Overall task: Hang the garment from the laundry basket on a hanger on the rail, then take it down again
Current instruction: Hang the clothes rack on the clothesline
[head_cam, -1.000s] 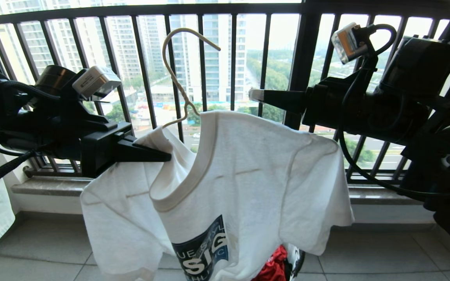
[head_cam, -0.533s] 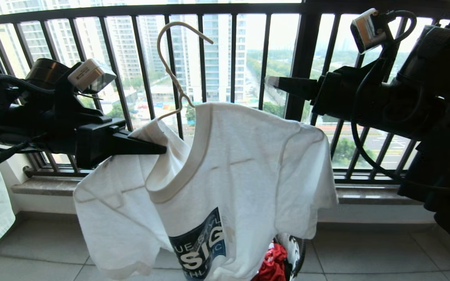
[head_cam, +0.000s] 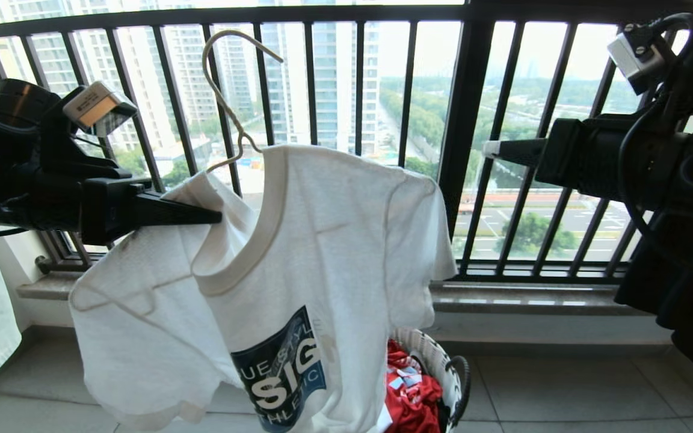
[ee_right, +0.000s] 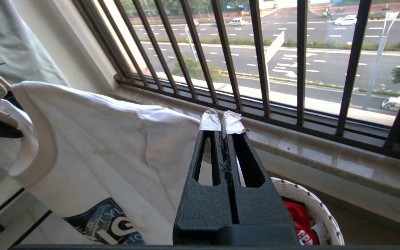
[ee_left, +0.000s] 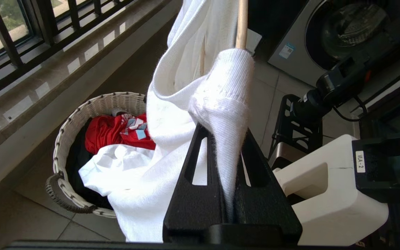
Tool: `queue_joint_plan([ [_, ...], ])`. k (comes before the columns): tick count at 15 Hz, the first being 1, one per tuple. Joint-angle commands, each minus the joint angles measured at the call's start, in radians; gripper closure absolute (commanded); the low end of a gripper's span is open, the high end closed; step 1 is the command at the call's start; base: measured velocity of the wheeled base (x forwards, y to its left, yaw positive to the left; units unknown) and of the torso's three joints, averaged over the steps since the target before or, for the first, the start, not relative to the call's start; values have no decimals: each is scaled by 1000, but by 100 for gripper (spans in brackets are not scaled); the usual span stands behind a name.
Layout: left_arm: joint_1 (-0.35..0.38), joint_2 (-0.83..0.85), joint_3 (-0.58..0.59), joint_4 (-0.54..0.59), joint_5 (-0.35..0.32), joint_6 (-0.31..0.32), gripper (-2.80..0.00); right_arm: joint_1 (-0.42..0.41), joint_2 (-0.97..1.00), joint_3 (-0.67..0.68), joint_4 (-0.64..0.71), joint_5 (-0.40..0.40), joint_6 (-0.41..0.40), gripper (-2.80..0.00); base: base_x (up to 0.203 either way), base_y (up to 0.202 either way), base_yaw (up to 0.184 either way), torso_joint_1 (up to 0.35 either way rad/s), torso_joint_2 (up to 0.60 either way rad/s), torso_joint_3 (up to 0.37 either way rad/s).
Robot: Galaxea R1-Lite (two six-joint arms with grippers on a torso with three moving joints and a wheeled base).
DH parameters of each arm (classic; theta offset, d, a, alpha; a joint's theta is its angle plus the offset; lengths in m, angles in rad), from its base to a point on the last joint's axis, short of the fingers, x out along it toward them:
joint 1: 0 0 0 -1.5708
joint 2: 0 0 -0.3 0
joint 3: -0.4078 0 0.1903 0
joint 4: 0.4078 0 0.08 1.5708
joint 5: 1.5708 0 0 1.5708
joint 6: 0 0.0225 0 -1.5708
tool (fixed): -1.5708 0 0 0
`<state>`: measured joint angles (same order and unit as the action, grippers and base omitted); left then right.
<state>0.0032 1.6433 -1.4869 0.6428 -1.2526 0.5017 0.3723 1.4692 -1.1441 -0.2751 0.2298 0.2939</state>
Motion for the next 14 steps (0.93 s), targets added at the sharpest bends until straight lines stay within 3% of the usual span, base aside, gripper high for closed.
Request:
queue_joint_plan([
  [1, 23, -41, 26, 2, -7, 2, 0, -12, -78, 74, 0, -7, -3, 0, 0, 0, 0, 0, 0, 0],
  [3, 35, -61, 35, 3, -7, 0, 0, -16, -80, 82, -1, -7, -67, 0, 0, 0, 0, 0, 0, 0],
  [8, 68, -98, 96, 0, -6, 3, 0, -16, -33, 93, -6, -3, -78, 0, 0, 0, 0, 20, -141, -216],
  [14, 101, -143, 151, 0, -5, 3, 0, -18, -52, 93, -6, -3, -78, 0, 0, 0, 0, 108, -514, -338],
])
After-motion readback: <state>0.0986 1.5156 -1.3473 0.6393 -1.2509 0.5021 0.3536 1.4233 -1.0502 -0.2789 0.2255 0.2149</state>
